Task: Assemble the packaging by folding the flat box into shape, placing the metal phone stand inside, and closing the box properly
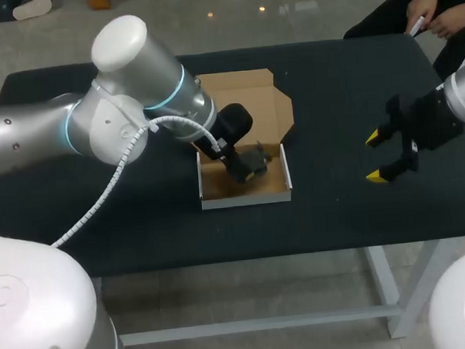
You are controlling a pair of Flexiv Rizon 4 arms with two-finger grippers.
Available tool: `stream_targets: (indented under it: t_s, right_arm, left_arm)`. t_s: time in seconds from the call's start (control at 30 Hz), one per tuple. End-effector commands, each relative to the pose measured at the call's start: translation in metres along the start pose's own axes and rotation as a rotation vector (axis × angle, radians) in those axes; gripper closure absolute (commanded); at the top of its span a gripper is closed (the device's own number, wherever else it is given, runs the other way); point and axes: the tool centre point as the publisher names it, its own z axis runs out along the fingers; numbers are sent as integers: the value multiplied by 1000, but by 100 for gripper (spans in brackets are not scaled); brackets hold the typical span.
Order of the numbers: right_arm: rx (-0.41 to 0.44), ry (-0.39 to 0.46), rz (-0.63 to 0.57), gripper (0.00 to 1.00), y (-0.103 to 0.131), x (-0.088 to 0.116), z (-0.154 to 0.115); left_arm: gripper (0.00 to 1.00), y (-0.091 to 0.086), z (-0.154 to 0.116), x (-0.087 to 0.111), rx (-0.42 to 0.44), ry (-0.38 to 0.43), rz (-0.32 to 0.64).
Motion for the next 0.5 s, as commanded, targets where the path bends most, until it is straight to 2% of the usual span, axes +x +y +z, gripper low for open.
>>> stream_targets:
  t_s: [0.03,0.5]
  right_arm:
    - [-5,0,-2,0,-1,0,0]
    - [-5,0,-2,0,-1,0,0]
  left_arm:
    - [100,-1,8,-2,-9,-5,-2]
    - [100,8,22,-5,-36,-27,17]
